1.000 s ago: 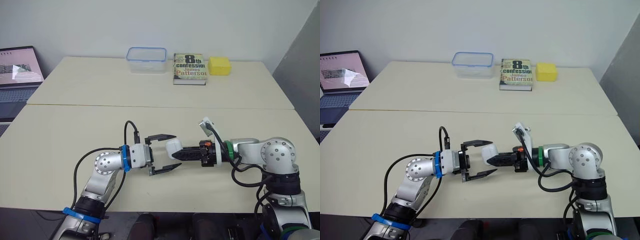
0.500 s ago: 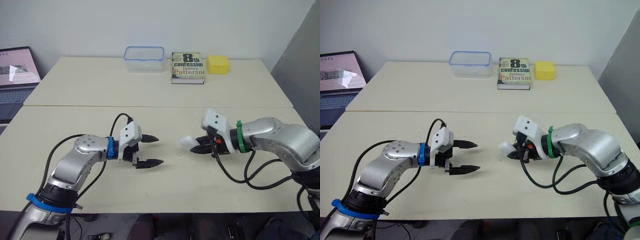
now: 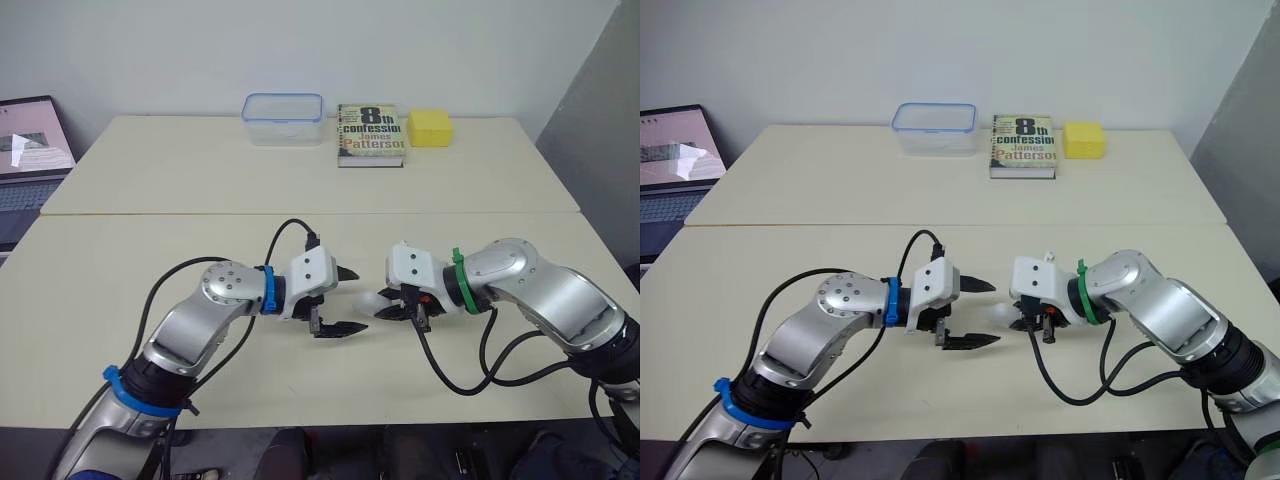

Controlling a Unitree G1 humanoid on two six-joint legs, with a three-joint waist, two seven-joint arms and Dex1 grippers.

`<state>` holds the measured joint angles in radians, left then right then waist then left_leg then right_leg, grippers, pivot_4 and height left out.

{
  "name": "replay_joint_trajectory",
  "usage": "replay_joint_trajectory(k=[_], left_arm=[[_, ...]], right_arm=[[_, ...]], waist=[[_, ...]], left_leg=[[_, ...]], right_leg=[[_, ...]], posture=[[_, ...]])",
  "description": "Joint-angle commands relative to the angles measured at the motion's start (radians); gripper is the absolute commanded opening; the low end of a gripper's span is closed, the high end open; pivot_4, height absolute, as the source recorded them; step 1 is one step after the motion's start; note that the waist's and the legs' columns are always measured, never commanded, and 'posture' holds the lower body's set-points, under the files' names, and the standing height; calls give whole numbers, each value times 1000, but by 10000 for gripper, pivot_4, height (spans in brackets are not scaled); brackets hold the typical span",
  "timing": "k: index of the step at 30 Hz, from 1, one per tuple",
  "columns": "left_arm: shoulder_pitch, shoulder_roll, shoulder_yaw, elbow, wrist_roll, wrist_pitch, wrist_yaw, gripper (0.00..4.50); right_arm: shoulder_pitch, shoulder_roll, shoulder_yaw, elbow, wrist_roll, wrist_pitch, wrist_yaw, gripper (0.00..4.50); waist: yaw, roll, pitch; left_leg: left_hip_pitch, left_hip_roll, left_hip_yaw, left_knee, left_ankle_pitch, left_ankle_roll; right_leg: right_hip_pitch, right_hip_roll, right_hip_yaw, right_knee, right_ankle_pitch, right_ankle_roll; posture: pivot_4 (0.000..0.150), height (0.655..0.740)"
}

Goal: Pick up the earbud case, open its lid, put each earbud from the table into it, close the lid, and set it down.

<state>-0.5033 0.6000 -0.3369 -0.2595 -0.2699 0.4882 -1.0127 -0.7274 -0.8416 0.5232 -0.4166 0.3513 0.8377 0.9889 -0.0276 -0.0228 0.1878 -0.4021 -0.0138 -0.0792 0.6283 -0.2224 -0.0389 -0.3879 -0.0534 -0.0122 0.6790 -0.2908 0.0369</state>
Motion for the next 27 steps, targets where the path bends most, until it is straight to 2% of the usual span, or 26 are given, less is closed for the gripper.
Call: replay_joint_trajectory(k=[1, 9, 12, 21, 22, 27], left_arm=[[-19, -10, 9, -4, 13, -16, 5, 45000], [-23, -26, 9, 11, 19, -9, -2, 45000], [-22, -36, 4, 18, 20, -10, -3, 39109], [-27, -58, -6, 34, 30, -15, -9, 10438], [-27, -58, -6, 36, 32, -16, -12, 8388], [-24, -54, -9, 33, 37, -16, -25, 8089]], right_arm=[[-5, 5, -33, -20, -15, -4, 19, 7702], [0, 14, -39, -20, -30, -3, 31, 7702], [0, 17, -42, -22, -30, -1, 32, 7702], [-12, 22, -52, -26, -32, 13, 43, 7702], [-14, 24, -54, -26, -33, 15, 46, 7701], [-28, 26, -68, -30, -31, 23, 74, 7700]], waist=[[0, 0, 0], [0, 0, 0], [0, 0, 0], [0, 0, 0], [0, 0, 0], [0, 0, 0]], left_leg=[[0, 0, 0, 0, 0, 0], [0, 0, 0, 0, 0, 0], [0, 0, 0, 0, 0, 0], [0, 0, 0, 0, 0, 0], [0, 0, 0, 0, 0, 0], [0, 0, 0, 0, 0, 0]], right_leg=[[0, 0, 0, 0, 0, 0], [0, 0, 0, 0, 0, -1], [0, 0, 0, 0, 2, -4], [0, 0, 0, 0, 2, -4], [0, 0, 0, 1, 2, -4], [0, 0, 0, 1, 2, -4]], posture=[[1500, 7320], [1500, 7320], [1500, 7320], [1500, 7320], [1500, 7320], [1500, 7320]])
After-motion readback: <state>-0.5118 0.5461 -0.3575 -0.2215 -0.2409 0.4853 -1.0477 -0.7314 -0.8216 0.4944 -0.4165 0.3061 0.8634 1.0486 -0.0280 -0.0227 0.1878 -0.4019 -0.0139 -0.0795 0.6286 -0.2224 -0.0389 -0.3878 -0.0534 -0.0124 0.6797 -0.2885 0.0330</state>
